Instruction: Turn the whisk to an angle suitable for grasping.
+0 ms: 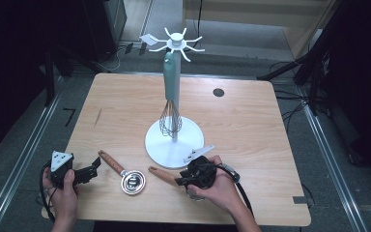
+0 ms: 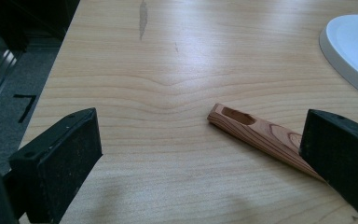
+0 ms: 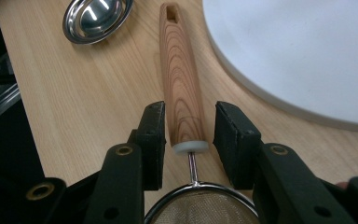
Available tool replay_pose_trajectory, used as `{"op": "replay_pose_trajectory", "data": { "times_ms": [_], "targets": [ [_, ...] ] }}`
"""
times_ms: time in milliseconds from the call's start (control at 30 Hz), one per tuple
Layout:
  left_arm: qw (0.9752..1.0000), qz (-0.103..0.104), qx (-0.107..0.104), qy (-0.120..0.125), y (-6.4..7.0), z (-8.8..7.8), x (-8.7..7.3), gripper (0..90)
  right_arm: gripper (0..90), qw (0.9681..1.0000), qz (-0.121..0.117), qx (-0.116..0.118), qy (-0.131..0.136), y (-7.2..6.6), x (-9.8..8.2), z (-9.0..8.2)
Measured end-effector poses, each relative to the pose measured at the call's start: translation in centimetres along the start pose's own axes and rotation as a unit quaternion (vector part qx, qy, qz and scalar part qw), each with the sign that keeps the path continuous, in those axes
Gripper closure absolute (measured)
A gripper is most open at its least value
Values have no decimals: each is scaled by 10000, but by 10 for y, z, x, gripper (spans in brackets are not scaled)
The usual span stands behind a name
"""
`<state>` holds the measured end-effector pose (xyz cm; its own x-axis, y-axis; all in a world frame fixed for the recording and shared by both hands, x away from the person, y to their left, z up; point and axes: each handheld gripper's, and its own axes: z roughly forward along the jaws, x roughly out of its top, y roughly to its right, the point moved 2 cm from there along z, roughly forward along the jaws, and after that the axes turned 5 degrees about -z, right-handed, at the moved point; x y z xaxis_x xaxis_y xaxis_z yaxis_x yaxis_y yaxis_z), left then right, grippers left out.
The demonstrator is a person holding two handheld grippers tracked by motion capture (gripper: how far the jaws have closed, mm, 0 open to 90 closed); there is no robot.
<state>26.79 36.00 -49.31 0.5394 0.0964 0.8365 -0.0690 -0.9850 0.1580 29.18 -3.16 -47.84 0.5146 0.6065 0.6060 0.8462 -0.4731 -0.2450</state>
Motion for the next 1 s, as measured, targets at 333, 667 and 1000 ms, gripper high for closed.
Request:
{"op": "replay_pose_trajectory", "data": {
  "times_ms": [333,667,1000],
  "targets": [
    [10000,-5,4,-1,0,0,0,0,645,9994,62,45,-327,0,-2,6],
    [10000,-9,3,-4,0,0,0,0,646,9986,-4,50,-526,-2,-3,11],
    [10000,-2,5,-8,0,0,0,0,658,9977,-180,-139,-636,-4,-4,14]
  ]
}}
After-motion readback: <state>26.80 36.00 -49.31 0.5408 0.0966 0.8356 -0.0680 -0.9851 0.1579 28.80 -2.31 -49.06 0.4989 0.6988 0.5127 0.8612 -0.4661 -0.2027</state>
